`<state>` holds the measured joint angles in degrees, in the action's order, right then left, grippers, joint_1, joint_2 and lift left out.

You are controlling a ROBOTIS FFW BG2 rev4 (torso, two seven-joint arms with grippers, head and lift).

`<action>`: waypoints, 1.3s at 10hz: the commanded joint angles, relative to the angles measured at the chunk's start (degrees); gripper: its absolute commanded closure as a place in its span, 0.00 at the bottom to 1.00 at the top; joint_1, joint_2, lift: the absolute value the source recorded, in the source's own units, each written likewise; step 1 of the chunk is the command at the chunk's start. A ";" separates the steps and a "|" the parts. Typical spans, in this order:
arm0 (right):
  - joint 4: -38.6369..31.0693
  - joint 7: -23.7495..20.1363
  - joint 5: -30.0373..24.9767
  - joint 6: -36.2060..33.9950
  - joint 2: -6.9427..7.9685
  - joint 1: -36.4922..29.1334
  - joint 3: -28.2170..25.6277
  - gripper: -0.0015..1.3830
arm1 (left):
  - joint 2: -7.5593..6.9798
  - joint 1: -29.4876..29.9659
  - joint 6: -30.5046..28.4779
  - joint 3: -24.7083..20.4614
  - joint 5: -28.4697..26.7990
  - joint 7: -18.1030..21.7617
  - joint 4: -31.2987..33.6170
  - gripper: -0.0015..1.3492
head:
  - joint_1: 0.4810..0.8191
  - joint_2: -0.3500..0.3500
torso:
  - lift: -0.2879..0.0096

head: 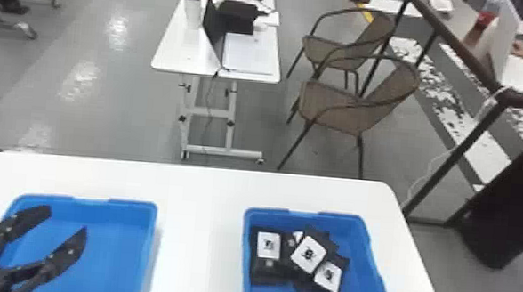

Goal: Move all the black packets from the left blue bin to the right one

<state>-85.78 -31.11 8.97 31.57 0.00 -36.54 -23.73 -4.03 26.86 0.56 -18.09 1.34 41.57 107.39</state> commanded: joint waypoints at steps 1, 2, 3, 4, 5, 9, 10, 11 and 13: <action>0.26 -0.10 0.70 0.43 0.05 0.24 0.00 0.12 | -0.10 -0.05 -0.39 0.34 0.24 0.01 -0.34 0.33 | 0.63 0.28 | 0.97; 0.43 -0.27 1.40 0.60 0.05 0.42 0.18 0.12 | -0.10 -0.14 -0.39 0.51 0.24 0.01 -0.43 0.33 | 0.63 0.28 | 0.97; 0.52 -0.27 1.93 0.95 0.05 0.59 0.18 0.12 | -0.28 -0.23 -0.65 0.60 0.42 0.01 -0.60 0.33 | 0.63 0.27 | 0.97; 0.52 -0.36 2.02 1.13 0.05 0.59 0.27 0.12 | -0.28 -0.23 -0.92 0.78 0.77 0.01 -0.87 0.33 | 0.63 0.27 | 0.97; 0.70 -0.36 2.20 1.39 0.05 0.59 0.27 0.12 | -0.28 -0.23 -1.18 0.78 0.77 0.01 -0.87 0.33 | 0.63 0.27 | 0.97; 1.49 -0.45 2.55 1.66 0.05 1.03 0.44 0.12 | -0.72 -0.49 -1.88 1.22 1.38 0.01 -1.40 0.33 | 0.63 0.26 | 0.97; 1.58 -0.45 2.46 1.66 0.05 1.03 0.53 0.12 | -0.81 -0.49 -1.97 1.39 1.47 0.01 -1.40 0.33 | 0.63 0.26 | 0.97; 1.58 -0.45 2.46 1.66 0.05 1.03 0.53 0.12 | -0.98 -0.58 -2.23 1.39 1.38 0.01 -1.40 0.34 | 0.63 0.26 | 0.97; 1.67 -0.45 2.55 1.66 0.05 1.03 0.62 0.12 | -1.51 -0.76 -2.76 1.74 1.47 0.01 -1.40 0.34 | 0.63 0.26 | 0.97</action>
<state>-84.18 -31.55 11.49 33.22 0.00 -35.50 -23.14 -5.45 26.19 -2.00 -16.43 2.77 41.57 105.99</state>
